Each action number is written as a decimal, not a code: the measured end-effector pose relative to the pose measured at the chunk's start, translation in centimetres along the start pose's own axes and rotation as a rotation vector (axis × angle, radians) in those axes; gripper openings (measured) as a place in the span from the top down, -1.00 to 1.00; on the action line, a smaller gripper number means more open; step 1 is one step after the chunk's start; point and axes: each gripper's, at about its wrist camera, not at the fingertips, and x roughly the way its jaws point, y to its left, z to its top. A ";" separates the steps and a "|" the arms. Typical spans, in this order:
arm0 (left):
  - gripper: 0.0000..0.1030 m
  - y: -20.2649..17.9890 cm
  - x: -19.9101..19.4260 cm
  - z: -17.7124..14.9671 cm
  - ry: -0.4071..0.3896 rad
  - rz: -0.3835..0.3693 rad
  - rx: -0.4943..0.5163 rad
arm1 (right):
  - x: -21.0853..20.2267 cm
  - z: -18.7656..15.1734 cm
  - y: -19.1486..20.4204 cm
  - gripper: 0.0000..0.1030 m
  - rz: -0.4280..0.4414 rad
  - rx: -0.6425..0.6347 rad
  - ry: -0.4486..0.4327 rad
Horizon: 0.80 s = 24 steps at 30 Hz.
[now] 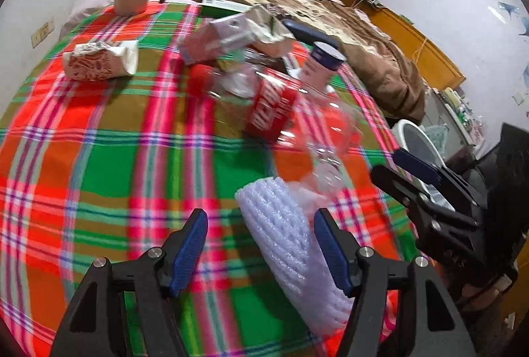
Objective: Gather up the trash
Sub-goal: 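Grasp a second foam net with the left tool while the right tool grasps the clear plastic cup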
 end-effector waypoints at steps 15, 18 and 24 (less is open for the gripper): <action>0.29 0.7 -0.6 -2.5 0.003 0.079 0.013 | 0.7 -0.4 2.7 -0.19 0.086 -0.038 0.013; 0.32 1.3 -0.8 -2.4 -0.015 0.133 0.040 | 1.1 -0.5 3.5 -0.19 0.109 -0.051 0.017; 0.32 3.6 -1.1 -1.1 -0.043 0.174 0.035 | 2.3 -0.5 5.1 -0.19 0.109 -0.073 0.042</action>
